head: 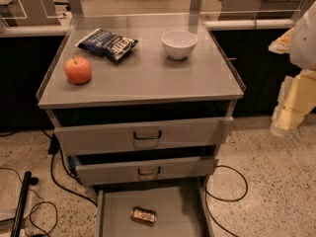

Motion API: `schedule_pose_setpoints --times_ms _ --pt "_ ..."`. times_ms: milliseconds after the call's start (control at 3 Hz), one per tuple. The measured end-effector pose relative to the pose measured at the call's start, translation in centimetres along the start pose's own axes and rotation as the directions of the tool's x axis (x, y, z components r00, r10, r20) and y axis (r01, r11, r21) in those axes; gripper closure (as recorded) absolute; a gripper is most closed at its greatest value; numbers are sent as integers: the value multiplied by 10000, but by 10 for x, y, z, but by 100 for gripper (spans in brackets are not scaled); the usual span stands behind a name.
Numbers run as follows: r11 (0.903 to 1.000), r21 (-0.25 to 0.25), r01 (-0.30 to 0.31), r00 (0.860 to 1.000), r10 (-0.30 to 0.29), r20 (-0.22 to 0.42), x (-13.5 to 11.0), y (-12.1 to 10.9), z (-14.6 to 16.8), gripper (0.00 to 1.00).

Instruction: Pick orange can from bottom drawer and place on counter

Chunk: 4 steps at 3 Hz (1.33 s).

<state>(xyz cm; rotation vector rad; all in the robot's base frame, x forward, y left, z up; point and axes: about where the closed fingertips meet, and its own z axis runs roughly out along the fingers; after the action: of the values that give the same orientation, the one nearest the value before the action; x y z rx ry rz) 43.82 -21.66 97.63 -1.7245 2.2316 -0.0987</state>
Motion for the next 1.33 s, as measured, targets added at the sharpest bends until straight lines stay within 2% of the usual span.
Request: schedule_pose_setpoints --times_ms 333,667,1000,1333 --pt "10000 0 0 10000 0 0 0 0 0 0" --pt "9990 -442 -103 9996 115 266 -5 16 17 0" --pt "9937 -1108 -147 9957 247 896 -13 52 47 0" --pt "9884 -1502 -210 9792 507 1965 -15 88 80 0"
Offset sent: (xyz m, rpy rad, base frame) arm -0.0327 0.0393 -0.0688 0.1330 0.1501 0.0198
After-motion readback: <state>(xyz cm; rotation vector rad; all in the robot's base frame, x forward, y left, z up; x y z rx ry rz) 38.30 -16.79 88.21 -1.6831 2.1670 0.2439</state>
